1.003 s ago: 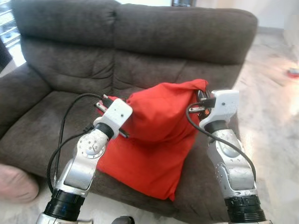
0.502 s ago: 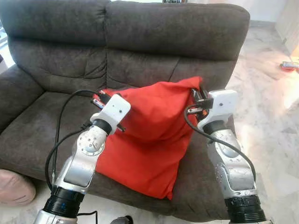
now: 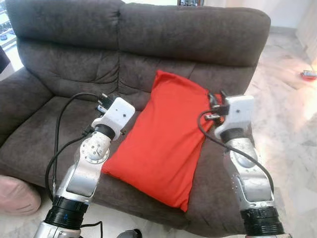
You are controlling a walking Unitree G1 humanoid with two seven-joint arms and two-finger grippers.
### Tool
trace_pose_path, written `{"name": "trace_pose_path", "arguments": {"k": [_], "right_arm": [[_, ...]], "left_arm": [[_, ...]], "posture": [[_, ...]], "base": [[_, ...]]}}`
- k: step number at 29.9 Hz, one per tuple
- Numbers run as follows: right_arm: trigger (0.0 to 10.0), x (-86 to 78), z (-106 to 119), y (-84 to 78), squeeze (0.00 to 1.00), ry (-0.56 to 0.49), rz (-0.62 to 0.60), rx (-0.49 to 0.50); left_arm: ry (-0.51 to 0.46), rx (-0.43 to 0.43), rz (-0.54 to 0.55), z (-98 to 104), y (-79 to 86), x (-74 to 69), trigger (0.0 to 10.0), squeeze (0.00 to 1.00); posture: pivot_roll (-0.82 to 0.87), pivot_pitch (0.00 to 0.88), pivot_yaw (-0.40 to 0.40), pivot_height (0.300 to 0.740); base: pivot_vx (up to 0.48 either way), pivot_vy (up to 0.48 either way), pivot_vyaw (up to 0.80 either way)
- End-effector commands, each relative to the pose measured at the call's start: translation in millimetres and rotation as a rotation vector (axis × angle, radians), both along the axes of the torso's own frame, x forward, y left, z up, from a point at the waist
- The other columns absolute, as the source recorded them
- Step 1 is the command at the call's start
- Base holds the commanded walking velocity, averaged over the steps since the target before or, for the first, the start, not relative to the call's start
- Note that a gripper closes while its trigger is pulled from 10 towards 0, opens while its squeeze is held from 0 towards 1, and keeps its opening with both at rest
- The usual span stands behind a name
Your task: Move the pillow to the sofa from floor
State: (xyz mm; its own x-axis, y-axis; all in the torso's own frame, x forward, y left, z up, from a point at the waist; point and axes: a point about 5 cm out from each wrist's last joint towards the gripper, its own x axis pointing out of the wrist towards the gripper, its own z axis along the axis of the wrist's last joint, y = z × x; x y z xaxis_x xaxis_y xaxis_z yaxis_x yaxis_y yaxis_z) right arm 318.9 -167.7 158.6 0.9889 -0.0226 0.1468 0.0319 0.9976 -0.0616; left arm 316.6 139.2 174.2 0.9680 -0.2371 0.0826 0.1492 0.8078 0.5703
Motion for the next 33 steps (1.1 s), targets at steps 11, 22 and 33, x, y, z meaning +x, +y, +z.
{"name": "trace_pose_path", "arguments": {"k": [11, 22, 33], "right_arm": [[10.0, -39.8, -108, -87.2, 0.00, 0.433, -0.403, -0.014], [10.0, -85.0, -165, -122.1, 0.00, 0.721, -0.649, -0.079], [10.0, -131.5, -212, -111.1, 0.00, 0.986, -0.668, -0.144]], "left_arm": [[0.396, -0.210, 0.315, -115, 60.4, -30.3, 10.0, 0.00], [0.488, -0.128, 0.319, -153, 69.9, -54.9, 10.0, 0.00], [0.546, -0.124, 0.286, -172, 69.4, -67.1, 10.0, 0.00]], "posture": [[0.12, 0.075, -0.005, 0.740], [0.12, 0.069, 0.002, 0.740], [0.12, 0.062, 0.007, 0.740]], "base": [[0.000, 0.000, 0.00], [0.000, 0.000, 0.00], [0.000, 0.000, 0.00]]}}
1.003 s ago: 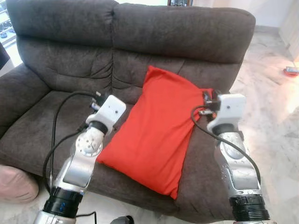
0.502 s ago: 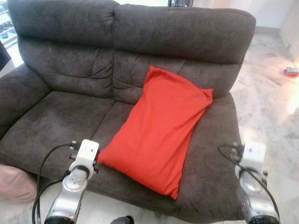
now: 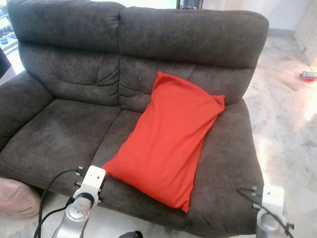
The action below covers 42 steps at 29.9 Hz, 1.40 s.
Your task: Move the pillow to the sofa from floor
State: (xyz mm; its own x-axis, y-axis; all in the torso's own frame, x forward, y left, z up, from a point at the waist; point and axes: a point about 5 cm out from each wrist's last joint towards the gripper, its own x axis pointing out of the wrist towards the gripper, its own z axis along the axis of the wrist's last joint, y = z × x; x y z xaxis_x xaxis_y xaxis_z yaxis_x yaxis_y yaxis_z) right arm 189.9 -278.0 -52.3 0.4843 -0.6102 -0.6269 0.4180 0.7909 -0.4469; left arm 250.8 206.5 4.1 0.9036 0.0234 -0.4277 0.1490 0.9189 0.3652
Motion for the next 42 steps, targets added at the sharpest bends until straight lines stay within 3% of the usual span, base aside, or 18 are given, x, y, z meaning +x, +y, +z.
{"name": "trace_pose_path", "arguments": {"k": [1, 2, 4, 9, 12, 17, 20, 29, 42], "right_arm": [[10.0, -9.6, -5, -1.1, 0.00, 0.043, -0.011, -0.023], [10.0, -23.9, -13, -0.9, 0.00, 0.110, -0.020, -0.038], [10.0, -28.8, -15, -0.5, 0.00, 0.133, -0.019, -0.042], [10.0, -60.4, -29, 1.8, 0.00, 0.286, 0.042, -0.078], [10.0, -75.3, -36, 6.6, 0.00, 0.309, 0.030, -0.008], [10.0, -77.0, -44, 26.1, 0.00, 0.257, 0.099, 0.150], [10.0, -81.8, -48, 32.6, 0.00, 0.293, 0.160, 0.167], [10.0, -97.8, -51, 25.3, 0.00, 0.318, 0.133, 0.219], [10.0, -96.3, -51, 26.6, 0.00, 0.309, 0.137, 0.239]], "left_arm": [[0.001, 0.005, -0.012, -1, 2.3, -0.8, 10.0, 0.00], [-0.009, -0.005, -0.018, 0, 2.0, 0.1, 10.0, 0.00], [-0.012, -0.009, -0.022, 1, 1.5, 0.1, 10.0, 0.00], [-0.033, -0.050, -0.062, 2, -6.3, -4.6, 10.0, 0.00], [-0.044, -0.089, -0.072, 2, -10.0, -7.5, 10.0, 0.00], [-0.078, -0.145, -0.095, 6, -14.3, -9.2, 10.0, 0.00], [-0.090, -0.147, -0.101, 7, -15.3, -11.2, 10.0, 0.00], [-0.111, -0.133, -0.112, 8, -16.6, -15.2, 10.0, 0.00], [-0.118, -0.131, -0.113, 7, -20.0, -13.7, 10.0, 0.00]], "posture": [[0.13, 0.059, 0.006, 0.740], [0.13, 0.058, 0.006, 0.740], [0.13, 0.056, 0.007, 0.740], [0.13, 0.049, 0.009, 0.740], [0.12, 0.044, 0.009, 0.740], [0.12, 0.034, 0.014, 0.740], [0.12, 0.030, 0.016, 0.740], [0.12, 0.023, 0.019, 0.740], [0.12, 0.046, 0.017, 0.740]], "base": [[0.000, 0.000, 0.00], [0.000, 0.000, 0.00], [0.000, 0.000, 0.00], [0.000, 0.000, 0.00], [0.000, 0.000, 0.00], [0.000, 0.000, 0.00], [0.000, 0.000, 0.00], [0.000, 0.000, 0.00], [0.000, 0.141, 0.00]]}}
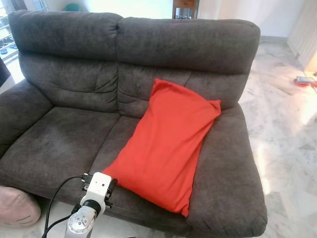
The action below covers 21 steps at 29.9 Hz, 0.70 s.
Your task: Move the pillow to the sofa from floor
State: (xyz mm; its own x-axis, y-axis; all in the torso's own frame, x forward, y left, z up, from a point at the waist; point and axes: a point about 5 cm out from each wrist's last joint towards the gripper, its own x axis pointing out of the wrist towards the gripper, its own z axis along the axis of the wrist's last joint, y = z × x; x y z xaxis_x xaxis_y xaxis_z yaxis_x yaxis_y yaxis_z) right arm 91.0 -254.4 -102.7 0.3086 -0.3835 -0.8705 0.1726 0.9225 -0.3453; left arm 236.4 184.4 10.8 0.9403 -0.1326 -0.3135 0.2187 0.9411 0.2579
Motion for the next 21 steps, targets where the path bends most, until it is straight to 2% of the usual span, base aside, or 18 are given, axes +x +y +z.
{"name": "trace_pose_path", "arguments": {"k": [1, 7, 21], "right_arm": [[10.0, 2.9, -0.5, 3.9, 0.00, -0.011, 0.002, 0.015], [10.0, 5.1, -0.3, 5.6, 0.00, -0.017, 0.010, 0.014], [10.0, 6.9, -0.1, 6.2, 0.00, -0.019, 0.017, 0.014]], "left_arm": [[-0.001, 0.007, 0.002, -0.7, 2.6, 0.2, 10.0, 0.00], [0.016, 0.012, 0.012, -7.3, 7.1, 0.2, 10.0, 0.00], [0.018, 0.013, 0.014, -8.0, 7.5, 0.8, 10.0, 0.00]], "posture": [[0.13, 0.046, 0.017, 0.740], [0.13, 0.052, 0.017, 0.740], [0.13, 0.053, 0.017, 0.740]], "base": [[0.000, 0.240, 0.00], [0.000, 0.303, 0.00], [0.000, 0.334, 0.00]]}}
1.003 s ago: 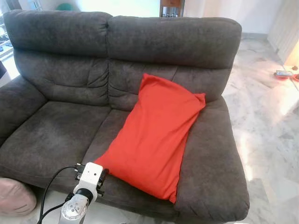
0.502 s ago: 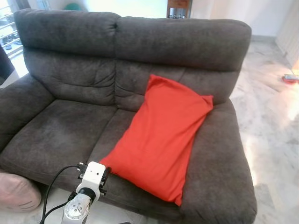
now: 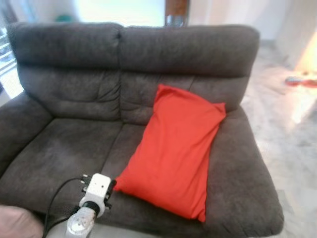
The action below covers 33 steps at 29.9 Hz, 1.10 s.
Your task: Move the pillow to the sofa from floor
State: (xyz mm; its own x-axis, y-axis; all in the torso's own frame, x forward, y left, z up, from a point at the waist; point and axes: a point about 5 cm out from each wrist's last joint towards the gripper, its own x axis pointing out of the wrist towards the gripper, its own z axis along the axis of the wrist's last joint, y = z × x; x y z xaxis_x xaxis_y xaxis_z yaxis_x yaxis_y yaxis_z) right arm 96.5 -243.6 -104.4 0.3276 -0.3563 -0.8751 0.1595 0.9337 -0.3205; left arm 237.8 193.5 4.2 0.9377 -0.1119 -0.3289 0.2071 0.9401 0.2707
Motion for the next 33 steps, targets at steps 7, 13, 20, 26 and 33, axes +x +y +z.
{"name": "trace_pose_path", "arguments": {"k": [7, 13, 20, 26, 33], "right_arm": [[10.0, 1.3, 2, -4.6, 0.00, -0.005, -0.002, -0.010], [10.0, 1.3, 2, -4.6, 0.00, -0.005, -0.002, -0.010], [10.0, 1.3, 2, -4.6, 0.00, -0.005, -0.002, -0.010], [10.0, 8.4, 2, 1.1, 0.00, -0.010, 0.063, -0.007], [10.0, 8.3, 2, 2.1, 0.00, -0.012, 0.050, -0.002]], "left_arm": [[0.004, -0.004, -0.002, -1, -1.7, -0.6, 10.0, 0.00], [0.004, -0.004, -0.002, -1, -1.7, -0.6, 10.0, 0.00], [0.004, -0.004, -0.002, -1, -1.7, -0.6, 10.0, 0.00], [0.134, 0.029, 0.047, -35, 21.5, -14.5, 10.0, 0.00], [0.161, 0.034, 0.049, -40, 14.3, -13.6, 10.0, 0.00]], "posture": [[0.13, 0.053, 0.017, 0.740], [0.13, 0.053, 0.017, 0.740], [0.13, 0.053, 0.017, 0.740], [0.14, 0.070, 0.017, 0.740], [0.14, 0.070, 0.017, 0.740]], "base": [[0.000, 0.334, 0.00], [0.000, 0.334, 0.00], [0.000, 0.334, 0.00], [0.000, 0.287, 0.47], [0.000, 0.098, 0.77]]}}
